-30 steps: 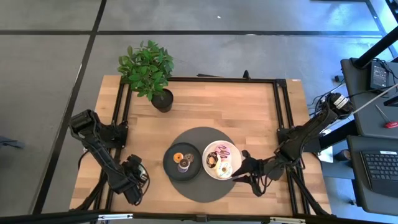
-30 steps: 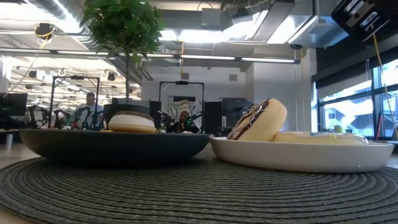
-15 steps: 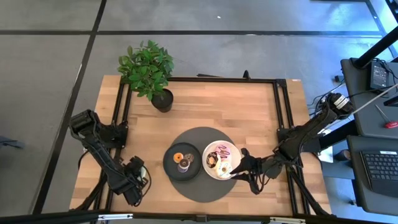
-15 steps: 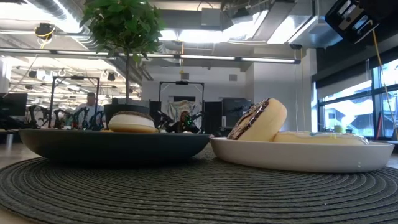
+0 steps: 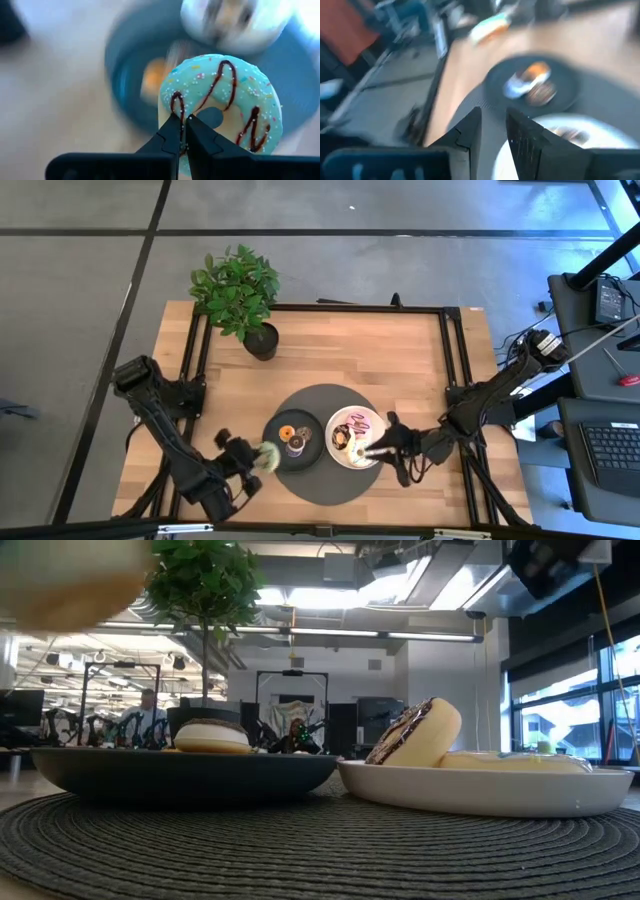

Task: Pick & Place donuts
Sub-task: Put the large blue donut onto the white plate

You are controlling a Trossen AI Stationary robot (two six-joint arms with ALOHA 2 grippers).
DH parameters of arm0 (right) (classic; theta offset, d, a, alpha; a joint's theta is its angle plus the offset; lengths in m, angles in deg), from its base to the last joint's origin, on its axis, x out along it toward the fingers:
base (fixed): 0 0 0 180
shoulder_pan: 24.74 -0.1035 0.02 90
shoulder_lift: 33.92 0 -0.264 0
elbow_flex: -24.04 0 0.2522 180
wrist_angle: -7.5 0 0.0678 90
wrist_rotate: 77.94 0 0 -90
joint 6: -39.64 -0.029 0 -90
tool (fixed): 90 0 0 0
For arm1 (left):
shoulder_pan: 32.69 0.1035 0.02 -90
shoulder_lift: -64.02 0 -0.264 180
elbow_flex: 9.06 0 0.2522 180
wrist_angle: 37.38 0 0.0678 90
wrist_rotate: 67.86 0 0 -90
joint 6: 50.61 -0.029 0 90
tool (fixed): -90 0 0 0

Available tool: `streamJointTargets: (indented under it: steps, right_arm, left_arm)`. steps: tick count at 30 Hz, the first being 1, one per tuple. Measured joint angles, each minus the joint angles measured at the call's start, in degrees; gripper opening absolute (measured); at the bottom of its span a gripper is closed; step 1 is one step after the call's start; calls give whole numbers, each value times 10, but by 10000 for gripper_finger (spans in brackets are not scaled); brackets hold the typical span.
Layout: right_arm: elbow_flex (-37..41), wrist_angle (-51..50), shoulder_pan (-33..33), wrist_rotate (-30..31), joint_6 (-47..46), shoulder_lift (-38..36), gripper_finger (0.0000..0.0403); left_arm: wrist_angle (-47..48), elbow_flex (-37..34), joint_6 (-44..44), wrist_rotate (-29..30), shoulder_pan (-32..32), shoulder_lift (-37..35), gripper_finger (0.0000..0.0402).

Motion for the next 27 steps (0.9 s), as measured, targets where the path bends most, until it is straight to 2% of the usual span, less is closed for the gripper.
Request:
streamJointTargets:
  steps: [4, 6, 9, 12, 17, 19, 22, 27]
  right_arm:
    - [0, 85, 0, 109, 119, 18, 92]
    - [0, 152, 0, 143, 185, 37, 92]
    - [0, 255, 1, 164, 259, 74, 92]
    - [0, 355, 10, 185, 295, 115, 92]
    - [-1, 475, 37, 187, 305, 178, 92]
    - [-5, 501, 48, 163, 306, 198, 92]
    - [-24, 505, 63, 120, 317, 220, 93]
    - [-71, 501, 76, 114, 357, 250, 127]
  left_arm:
    - [-50, 11, -92, 201, 26, 0, 12]
    - [-96, 11, -148, 278, 42, 0, 12]
    - [-163, 11, -228, 350, 70, 0, 12]
    - [-229, 11, -307, 410, 97, 0, 13]
    - [-335, 11, -440, 422, 137, 0, 14]
    - [-371, 12, -481, 424, 147, 3, 14]
    - [-407, 11, -528, 423, 154, 13, 15]
    - [-431, 11, -551, 423, 153, 22, 15]
